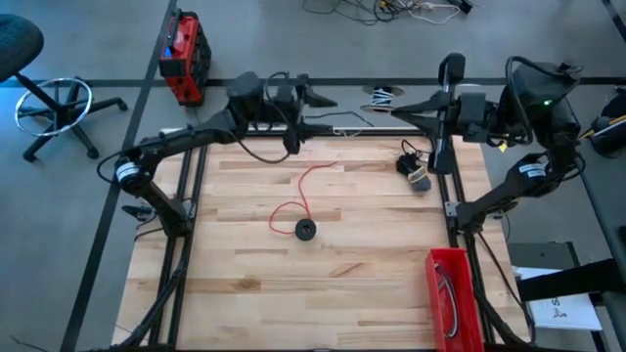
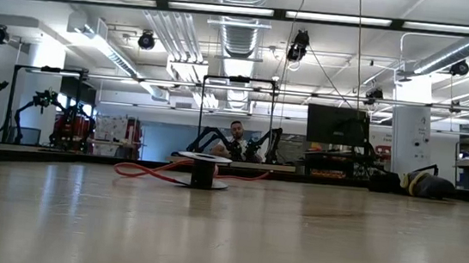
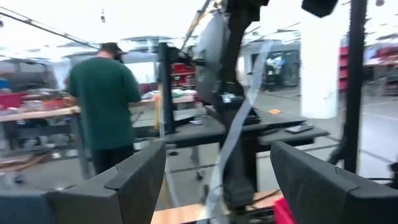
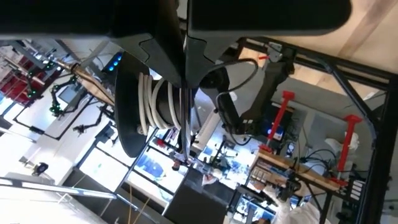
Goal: Coil cords
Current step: Uncoil the white wire from the spool
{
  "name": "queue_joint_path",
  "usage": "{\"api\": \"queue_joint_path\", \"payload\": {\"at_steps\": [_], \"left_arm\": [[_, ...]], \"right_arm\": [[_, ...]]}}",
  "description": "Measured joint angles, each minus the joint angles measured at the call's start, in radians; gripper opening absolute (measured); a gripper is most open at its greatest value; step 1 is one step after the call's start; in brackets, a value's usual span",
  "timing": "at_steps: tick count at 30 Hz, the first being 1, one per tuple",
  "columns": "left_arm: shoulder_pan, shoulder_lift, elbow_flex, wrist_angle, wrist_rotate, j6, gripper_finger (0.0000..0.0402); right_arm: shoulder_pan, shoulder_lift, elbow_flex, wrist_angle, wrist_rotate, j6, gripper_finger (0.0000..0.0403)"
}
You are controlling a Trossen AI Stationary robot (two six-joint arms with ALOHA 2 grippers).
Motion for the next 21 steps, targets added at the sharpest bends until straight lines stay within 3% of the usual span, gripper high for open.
{"api": "queue_joint_path", "payload": {"at_steps": [5, 10, 21], "left_arm": [[-0.049, 0.009, -0.044, 0.033, -0.001, 0.021, 0.0273], [-0.09, 0.022, -0.102, 0.167, -0.042, 0.038, 0.0269], [-0.12, 0.085, -0.105, 0.216, -0.081, -0.02, 0.0254]], "right_arm": [[0.0, 0.012, -0.005, -0.003, -0.002, 0.0, 0.0], [0.0, 0.032, -0.006, -0.005, -0.002, -0.001, 0.0], [0.0, 0.067, -0.006, 0.001, -0.002, -0.018, 0.0]]}}
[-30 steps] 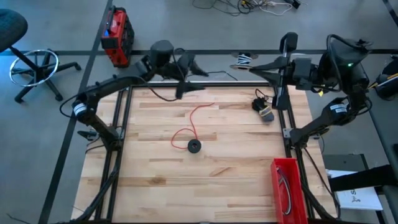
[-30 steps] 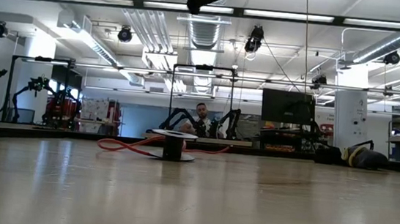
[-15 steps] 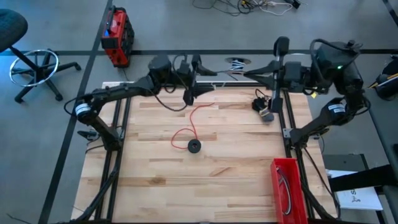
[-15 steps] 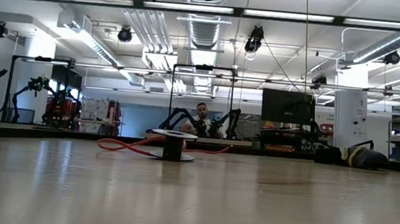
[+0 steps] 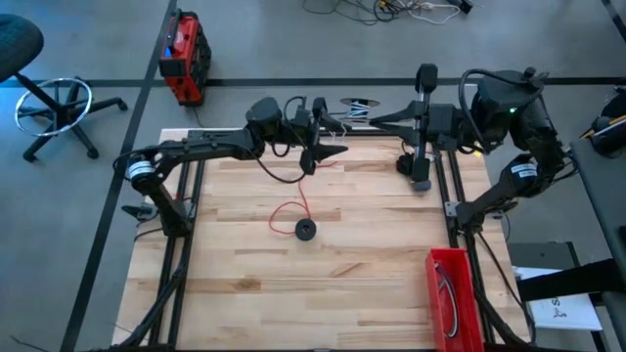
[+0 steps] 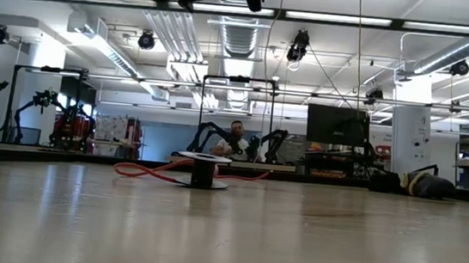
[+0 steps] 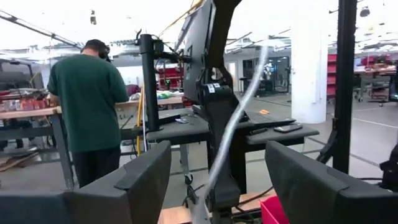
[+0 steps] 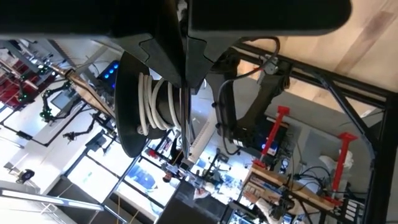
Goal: Coil cords
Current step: Uncoil the white wire from the spool
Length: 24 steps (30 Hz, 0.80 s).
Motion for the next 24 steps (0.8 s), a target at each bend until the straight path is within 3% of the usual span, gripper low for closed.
{"api": "queue_joint_path", "payload": {"at_steps": [6, 17, 21, 24], "left_arm": [[-0.003, 0.016, 0.007, -0.002, -0.009, -0.037, 0.0198], [-0.01, 0.006, -0.019, -0.002, -0.005, -0.074, 0.0016], [-0.022, -0.022, -0.033, -0.036, 0.024, -0.086, 0.0011], [-0.041, -0.078, -0.036, -0.15, 0.049, -0.055, 0.0003]], "right_arm": [[0.0, 0.001, 0.0, -0.007, 0.0, 0.005, 0.0], [0.0, -0.024, 0.0, -0.038, 0.0, 0.011, 0.0], [0.0, -0.025, 0.0, -0.078, 0.007, 0.022, 0.0], [0.0, -0.032, 0.0, -0.136, 0.102, 0.029, 0.0]]}}
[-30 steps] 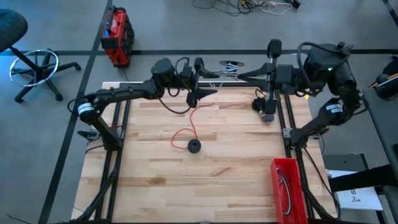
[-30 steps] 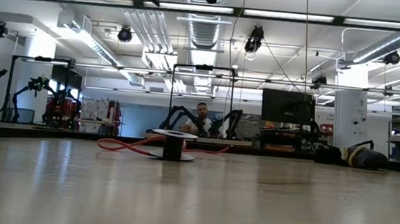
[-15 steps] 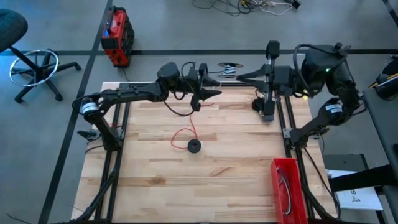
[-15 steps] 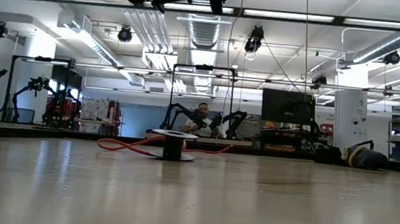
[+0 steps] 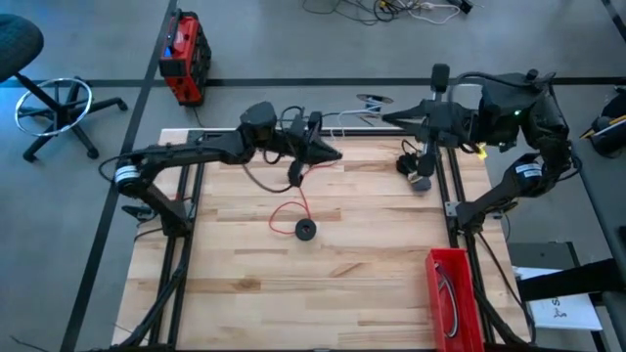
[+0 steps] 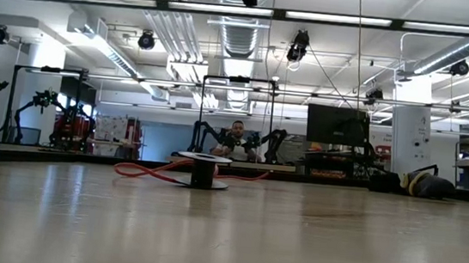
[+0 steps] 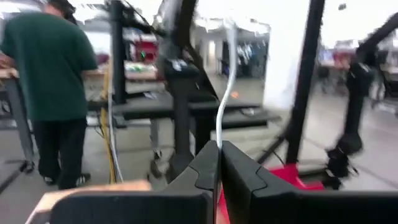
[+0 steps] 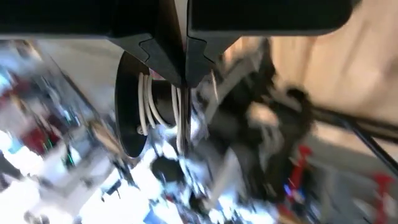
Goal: Coil cords
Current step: Uncoil the white wire from the spool
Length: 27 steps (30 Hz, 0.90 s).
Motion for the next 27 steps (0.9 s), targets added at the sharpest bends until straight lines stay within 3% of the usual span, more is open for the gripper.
{"api": "queue_joint_path", "payload": {"at_steps": [5, 12, 16, 20, 23, 27], "left_arm": [[-0.028, -0.135, -0.001, -0.282, -0.098, 0.162, 0.0002], [-0.031, -0.293, 0.112, -0.461, -0.214, 0.298, 0.0001], [-0.025, -0.292, 0.254, -0.63, -0.26, 0.346, 0.0001], [-0.025, -0.246, 0.377, -0.759, -0.267, 0.393, 0.0], [-0.014, -0.195, 0.437, -0.883, -0.338, 0.443, 0.0], [0.01, -0.141, 0.454, -1.046, -0.453, 0.515, 0.0]], "right_arm": [[-0.005, -0.005, 0.0, -0.164, 0.127, 0.084, 0.0], [-0.016, 0.063, -0.007, -0.329, 0.096, 0.208, 0.0], [-0.015, 0.151, -0.009, -0.319, -0.083, 0.203, 0.0], [-0.01, 0.237, -0.009, -0.182, -0.315, 0.121, 0.0], [0.007, 0.276, -0.006, -0.049, -0.475, 0.031, 0.0], [0.033, 0.273, 0.005, 0.072, -0.606, -0.04, 0.0]]}}
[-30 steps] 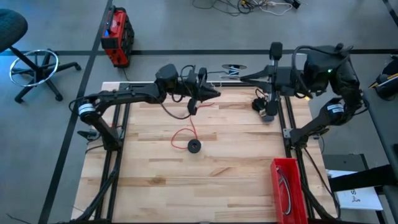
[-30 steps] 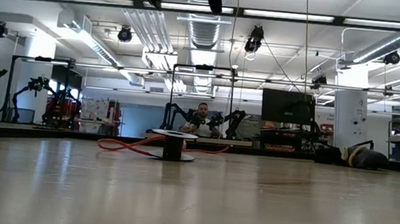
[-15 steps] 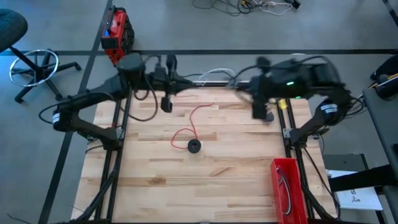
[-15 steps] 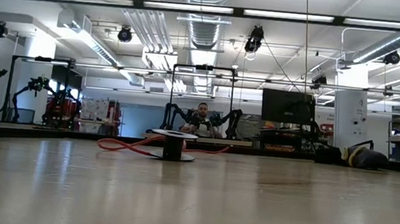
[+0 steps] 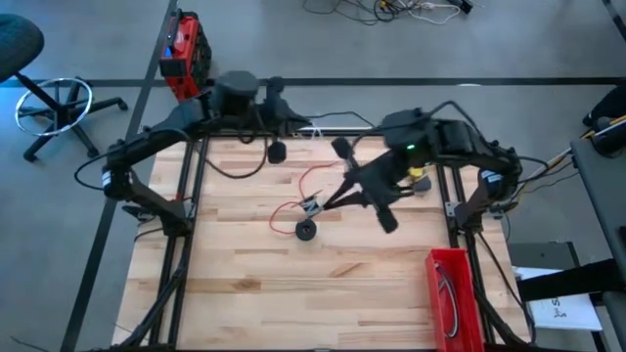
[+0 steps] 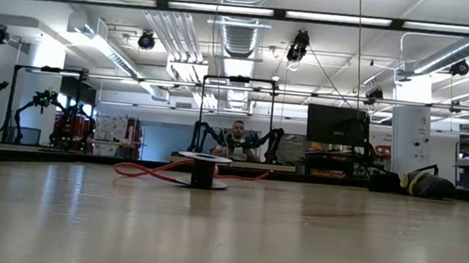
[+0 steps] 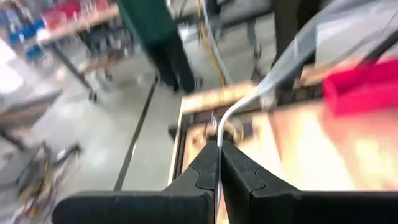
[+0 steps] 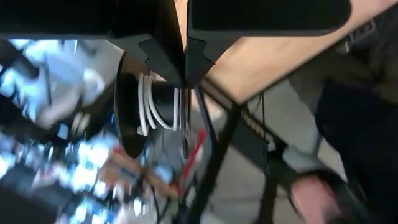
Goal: Coil cords
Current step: Uncoil the white wire from the spool
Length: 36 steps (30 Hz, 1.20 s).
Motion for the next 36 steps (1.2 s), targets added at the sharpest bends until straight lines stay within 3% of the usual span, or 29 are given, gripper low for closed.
{"api": "queue_joint_path", "payload": {"at_steps": [6, 10, 12, 19, 22, 28, 32, 36], "left_arm": [[0.022, 0.077, -0.069, -0.06, -0.041, 0.017, 0.0], [0.018, 0.104, -0.128, -0.008, -0.032, 0.016, 0.0], [0.015, 0.113, -0.162, -0.007, -0.032, 0.018, 0.0], [-0.018, 0.075, -0.25, -0.027, -0.041, 0.009, 0.0], [-0.036, 0.051, -0.256, -0.051, -0.041, 0.009, 0.0], [-0.069, -0.047, -0.224, -0.044, -0.037, 0.01, 0.0], [-0.074, -0.116, -0.191, -0.016, 0.034, 0.009, 0.0], [-0.074, -0.185, -0.165, 0.101, 0.108, 0.006, 0.0]], "right_arm": [[0.016, -0.068, 0.001, 0.105, -0.089, -0.016, 0.0], [0.018, -0.11, 0.001, 0.143, -0.063, -0.013, 0.0], [0.021, -0.134, 0.0, 0.127, 0.02, -0.008, 0.0], [0.02, -0.199, 0.001, -0.04, 0.463, 0.041, 0.0], [0.02, -0.201, 0.0, -0.143, 0.548, 0.09, 0.0], [0.021, -0.171, -0.001, -0.396, 0.551, 0.272, 0.0], [0.02, -0.106, -0.006, -0.528, 0.544, 0.368, 0.0], [0.02, -0.026, -0.008, -0.561, 0.448, 0.363, 0.0]]}}
